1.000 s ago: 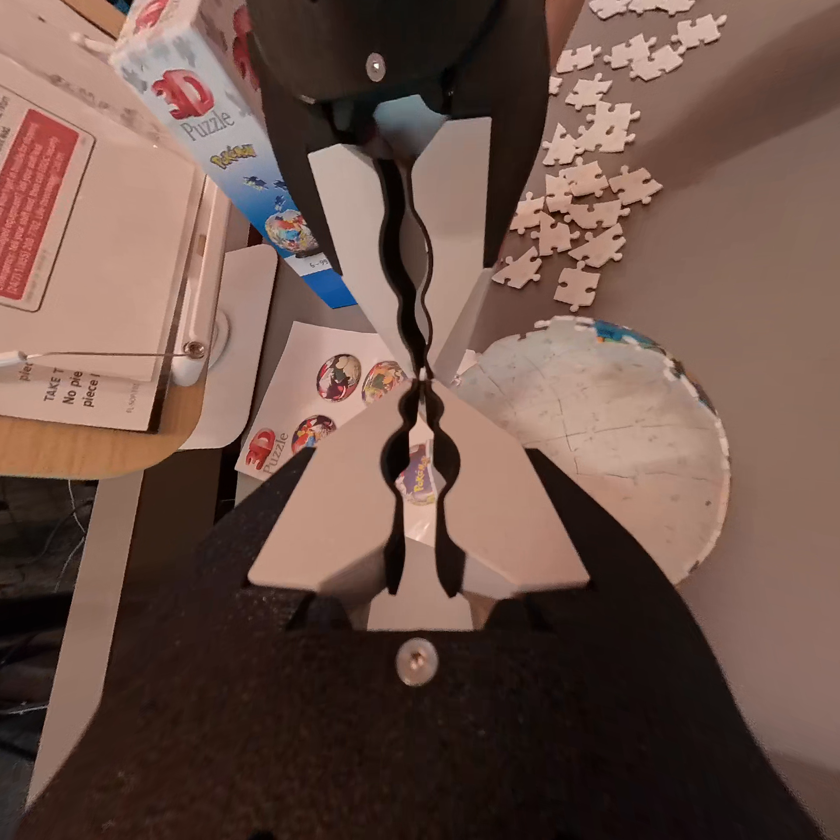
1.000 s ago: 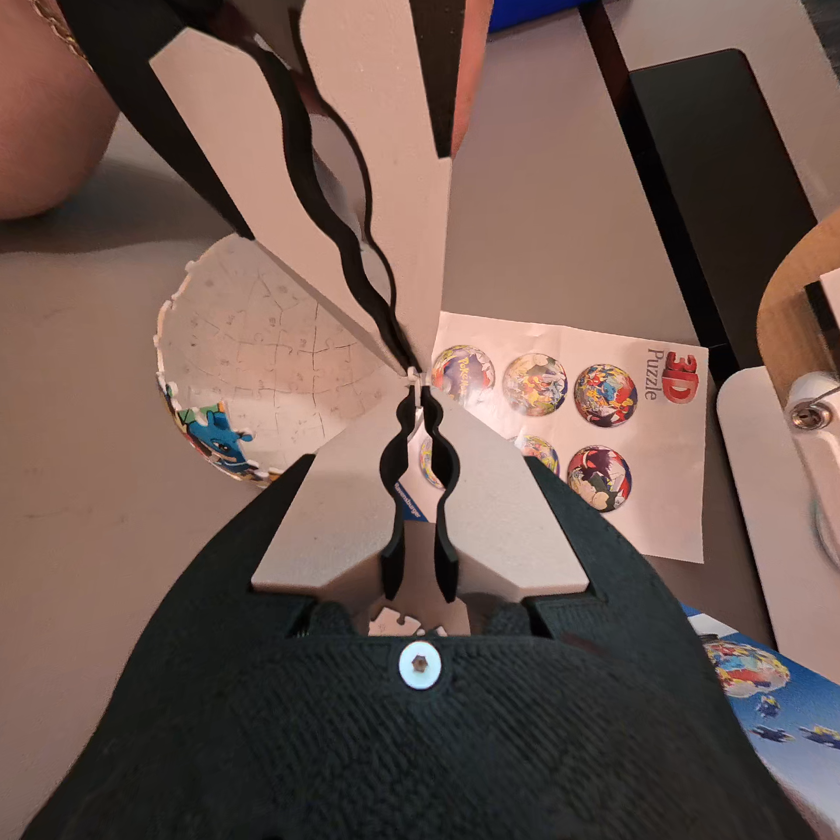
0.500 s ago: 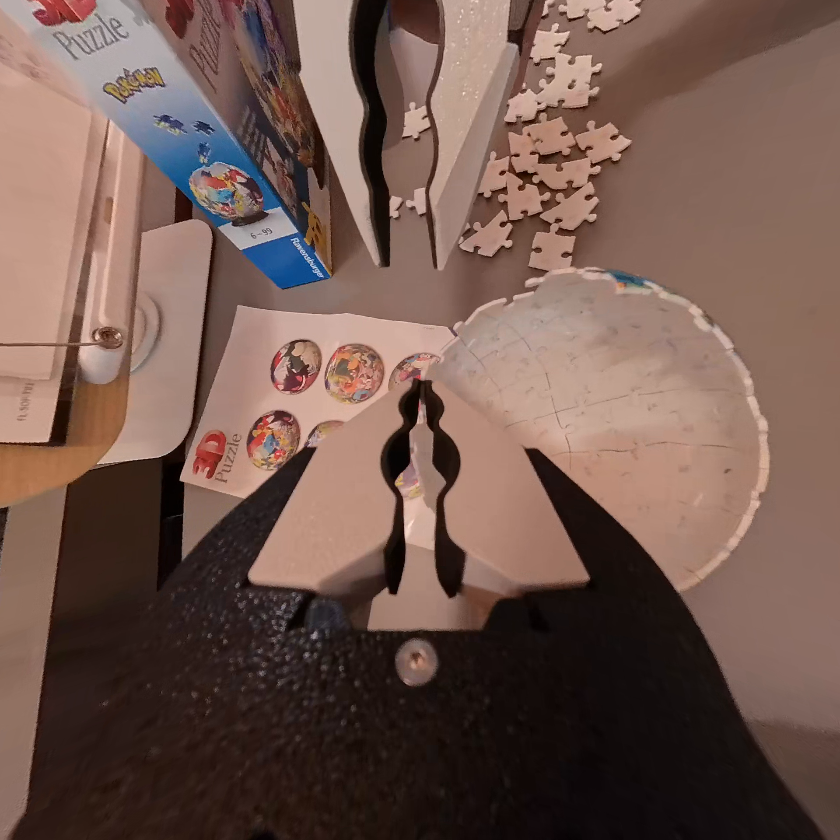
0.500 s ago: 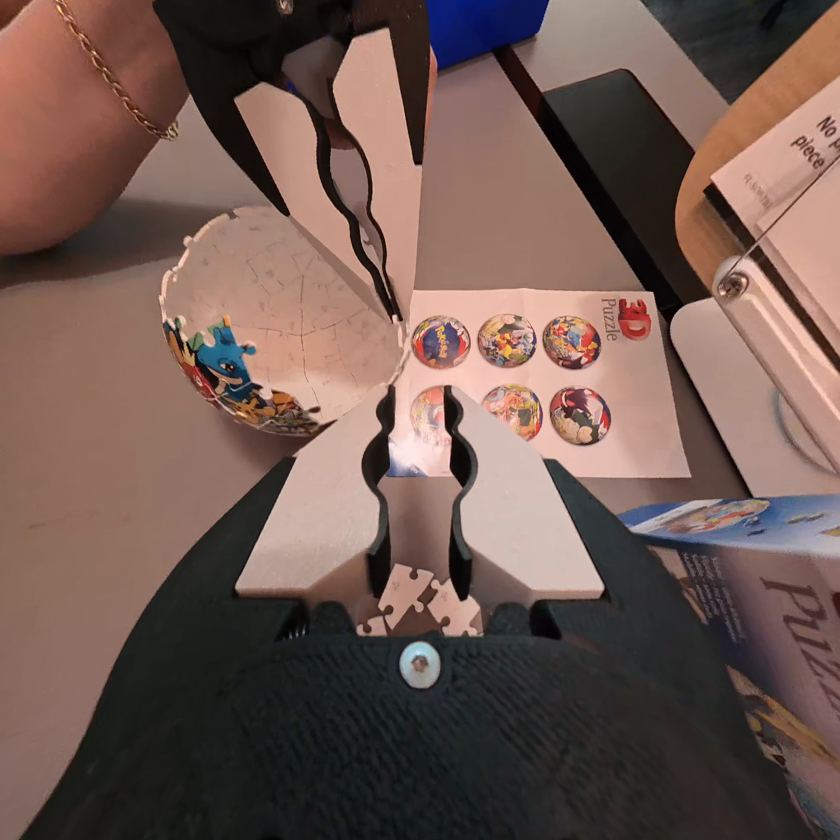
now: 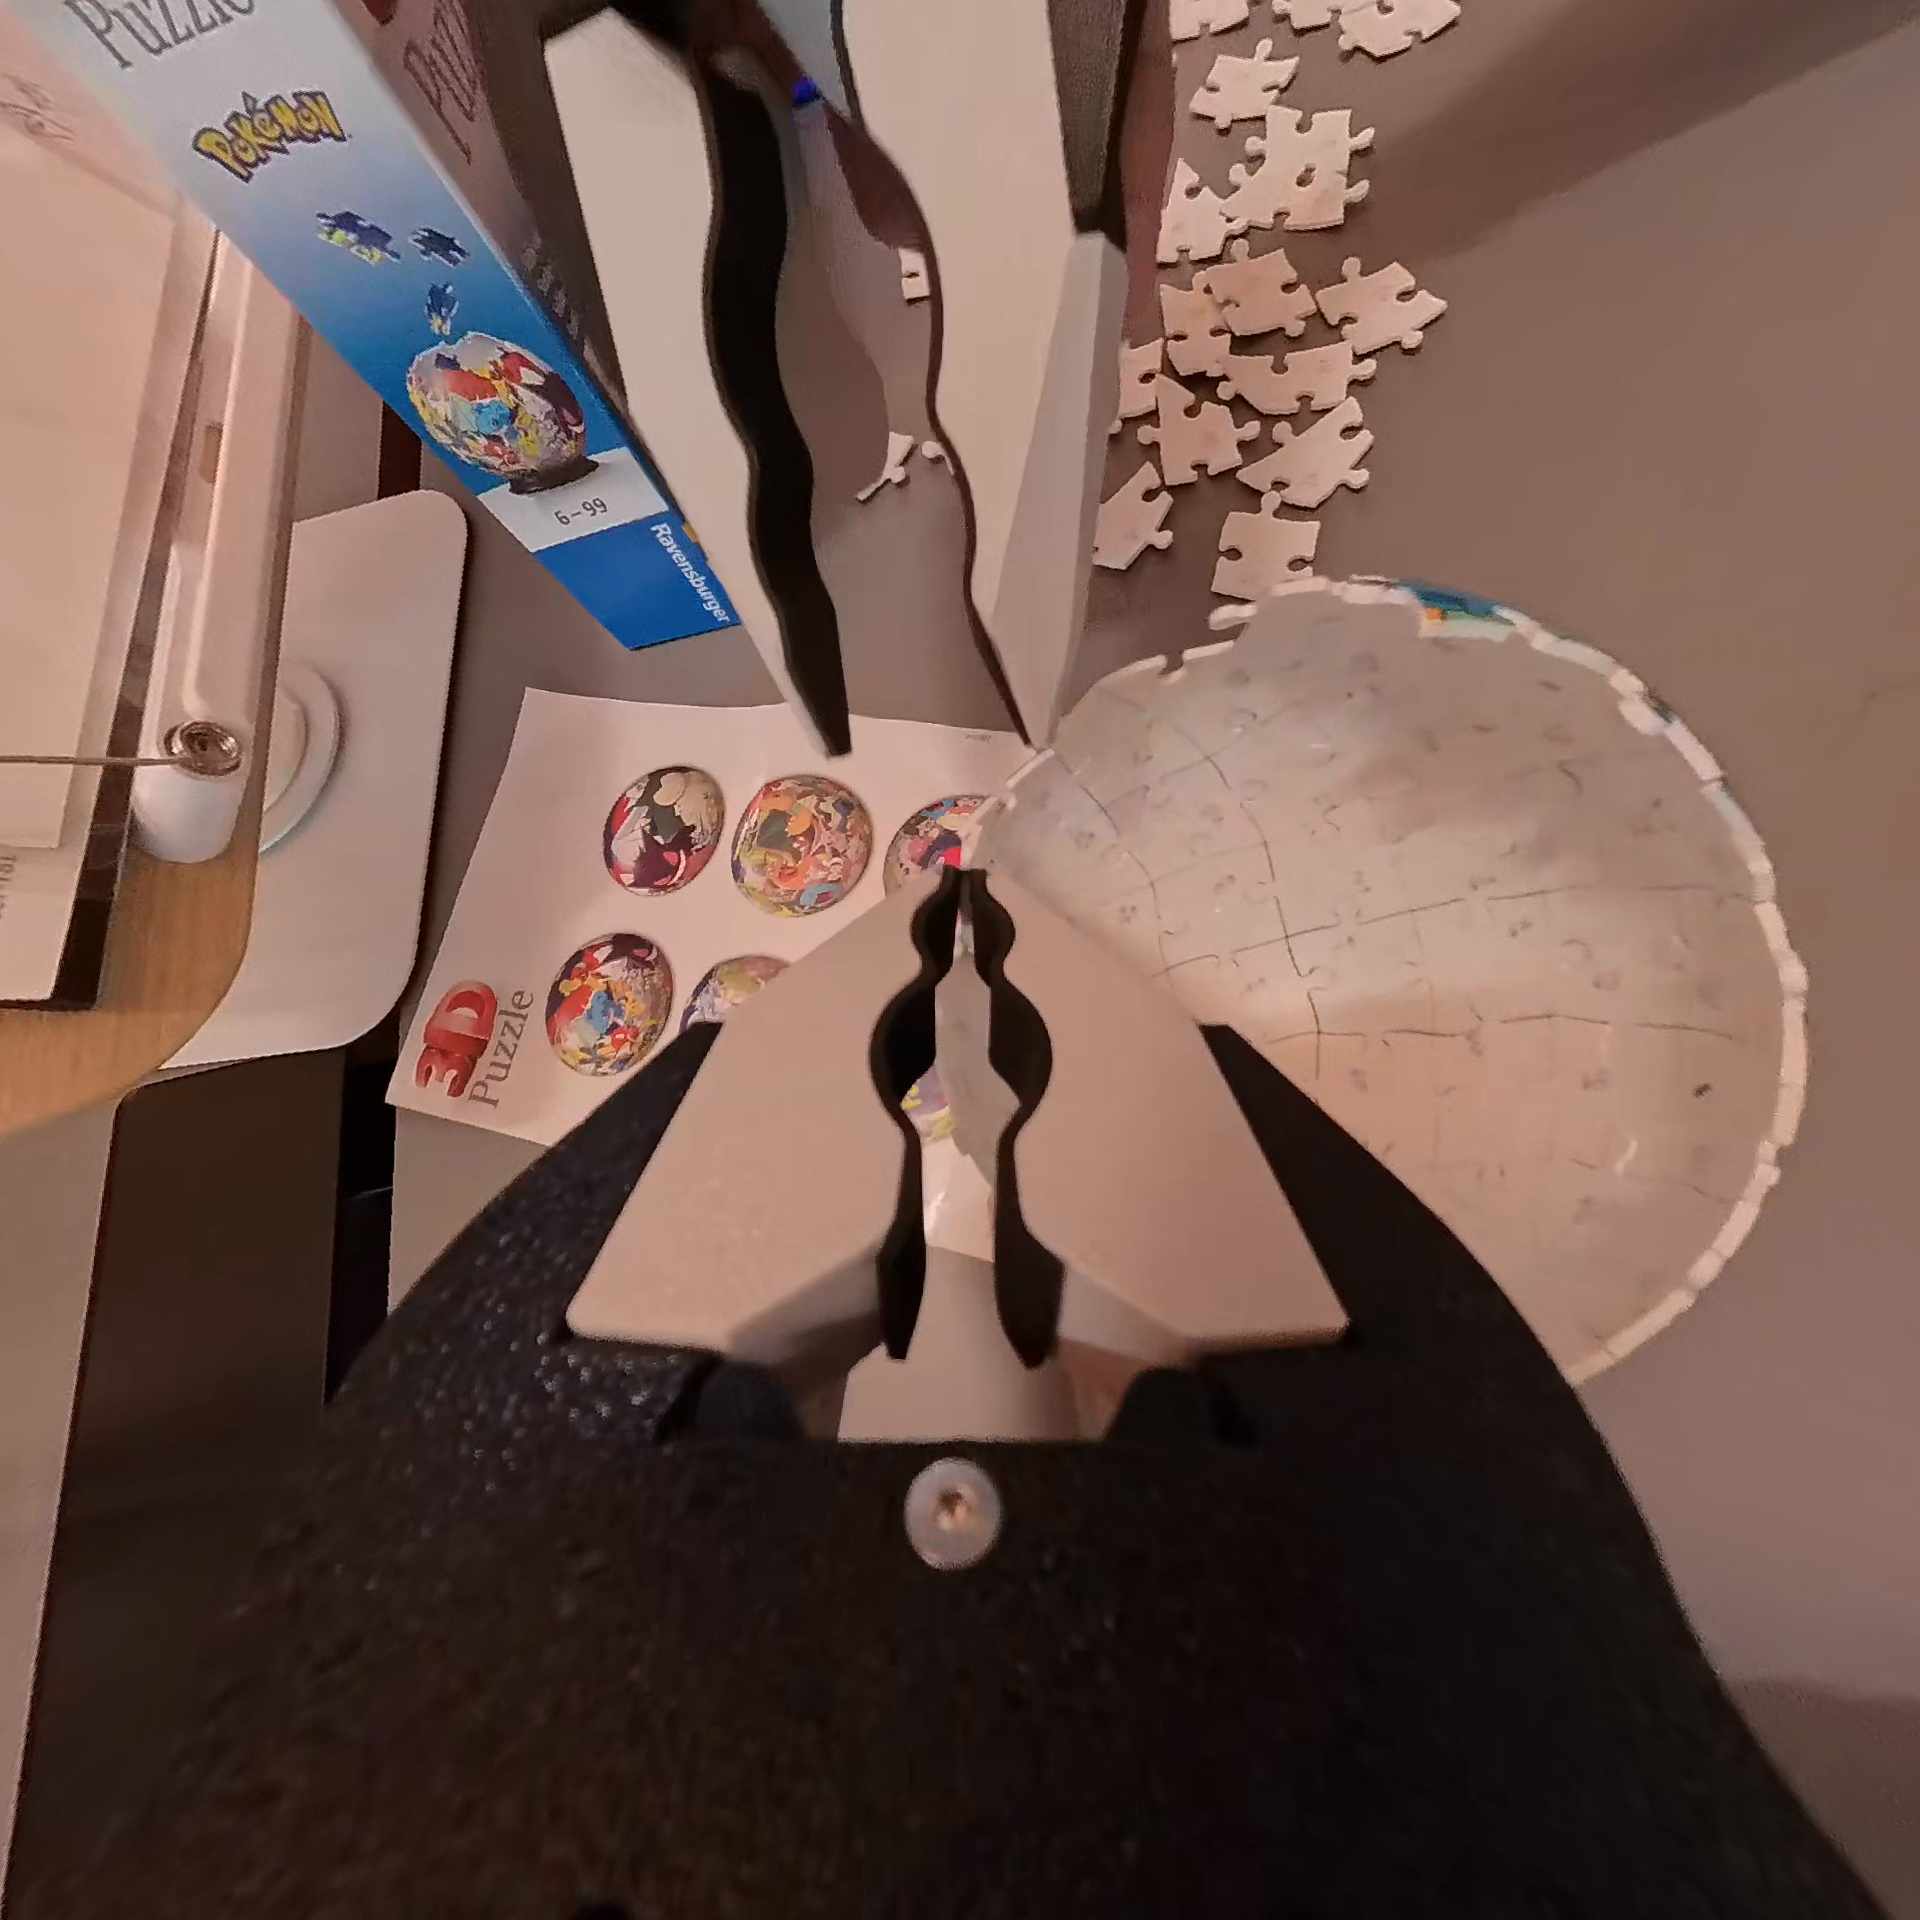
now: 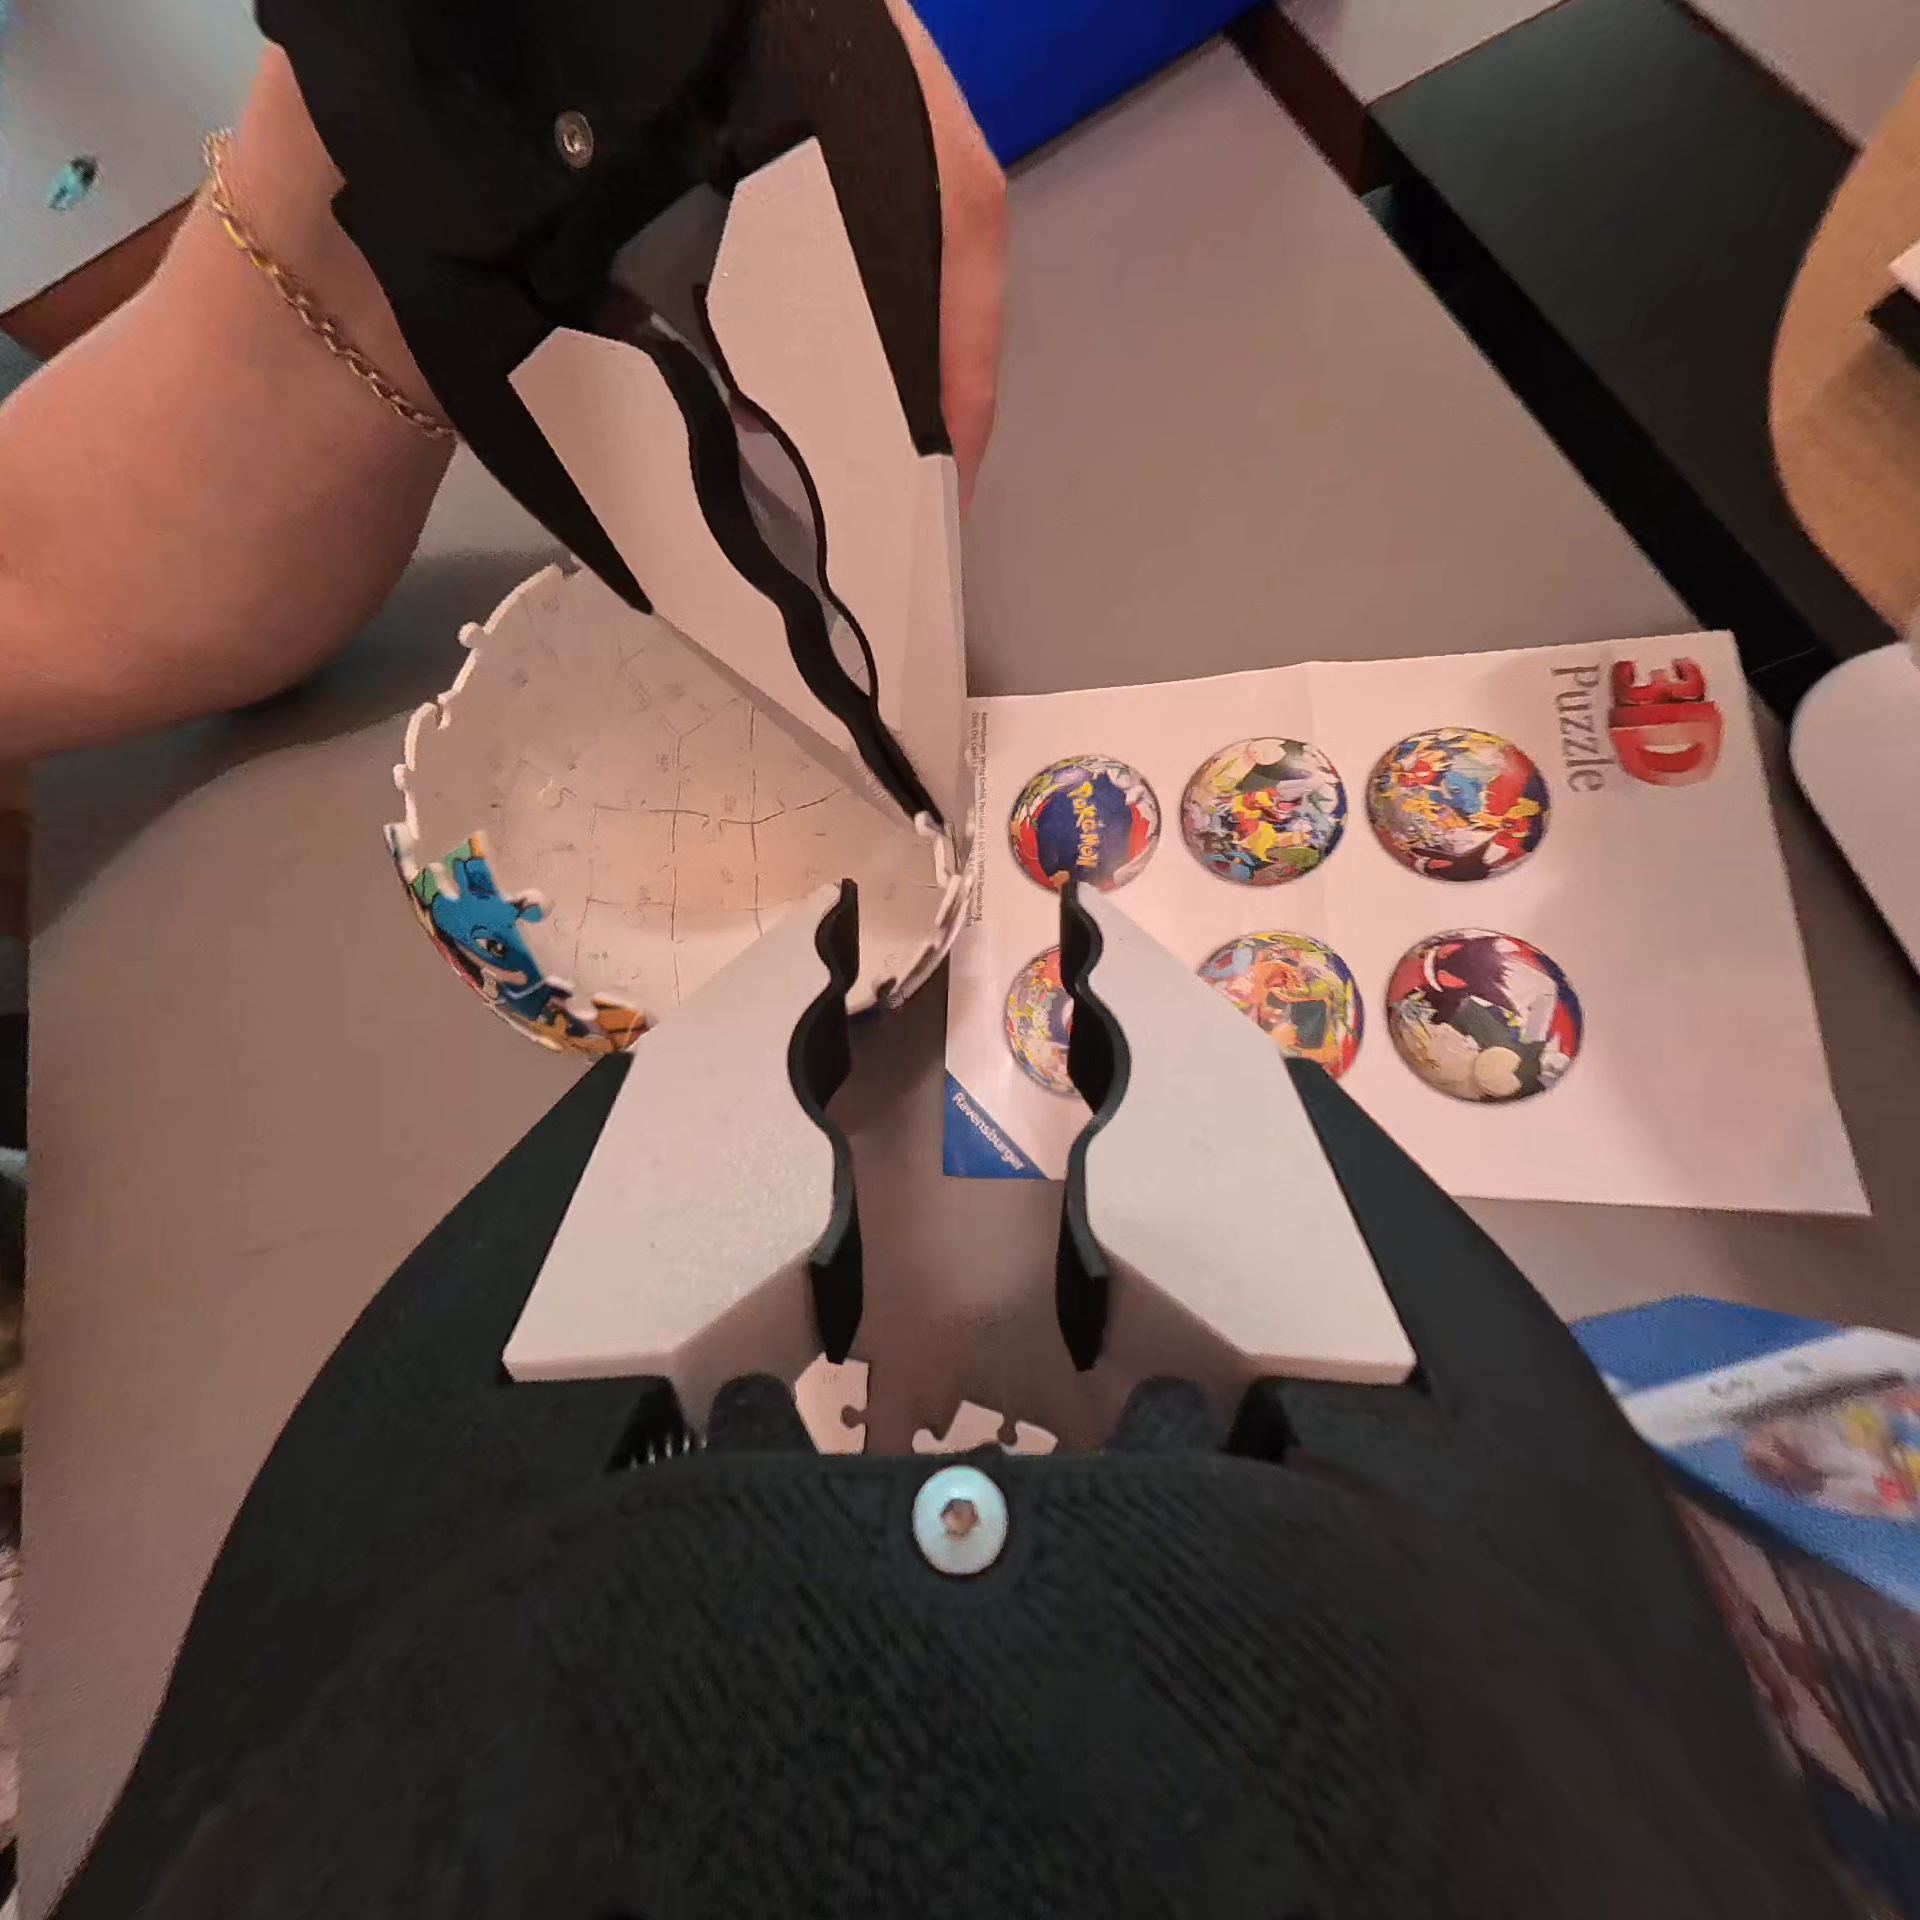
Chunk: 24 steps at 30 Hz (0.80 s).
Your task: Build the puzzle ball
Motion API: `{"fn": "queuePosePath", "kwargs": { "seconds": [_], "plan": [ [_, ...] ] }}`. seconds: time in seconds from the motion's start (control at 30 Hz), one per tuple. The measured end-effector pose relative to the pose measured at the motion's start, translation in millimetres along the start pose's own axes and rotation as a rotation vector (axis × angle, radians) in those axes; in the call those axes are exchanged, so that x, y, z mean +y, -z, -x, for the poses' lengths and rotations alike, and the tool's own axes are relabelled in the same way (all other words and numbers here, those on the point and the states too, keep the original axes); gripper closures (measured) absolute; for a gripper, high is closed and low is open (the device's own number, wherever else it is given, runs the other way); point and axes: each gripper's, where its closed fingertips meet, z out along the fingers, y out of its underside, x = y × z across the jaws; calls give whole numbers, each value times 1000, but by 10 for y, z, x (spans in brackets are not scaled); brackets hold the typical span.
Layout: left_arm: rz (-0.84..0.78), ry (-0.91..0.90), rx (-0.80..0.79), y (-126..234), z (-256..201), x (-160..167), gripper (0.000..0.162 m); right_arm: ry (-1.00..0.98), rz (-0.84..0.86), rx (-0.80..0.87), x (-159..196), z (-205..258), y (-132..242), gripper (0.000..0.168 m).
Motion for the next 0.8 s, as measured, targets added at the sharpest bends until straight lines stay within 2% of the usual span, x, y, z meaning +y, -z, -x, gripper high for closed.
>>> {"fn": "queuePosePath", "kwargs": {
  "seconds": [0.03, 0.1, 0.17, 0.37, 0.47, 0.8],
  "plan": [
    [-3, -3, 0, -4, 0, -1, 162, 3, 27, -16, 11, 9, -43, 132],
    [-9, -4, 1, -11, 0, -2, 162, -9, 80, -46, 29, 22, -125, 126],
    [-14, -1, 2, -11, 3, -3, 162, -21, 117, -67, 29, 23, -186, 128],
    [-5, -8, -20, -6, 36, 17, 162, -23, 187, -99, 39, 22, -278, 160],
    [6, -12, -28, -11, 44, 26, 161, 1, 205, -80, 51, 6, -291, 167],
    [39, -1, -139, 205, 188, 23, 147, 47, 278, -56, 63, 16, -255, 168]
  ]
}}
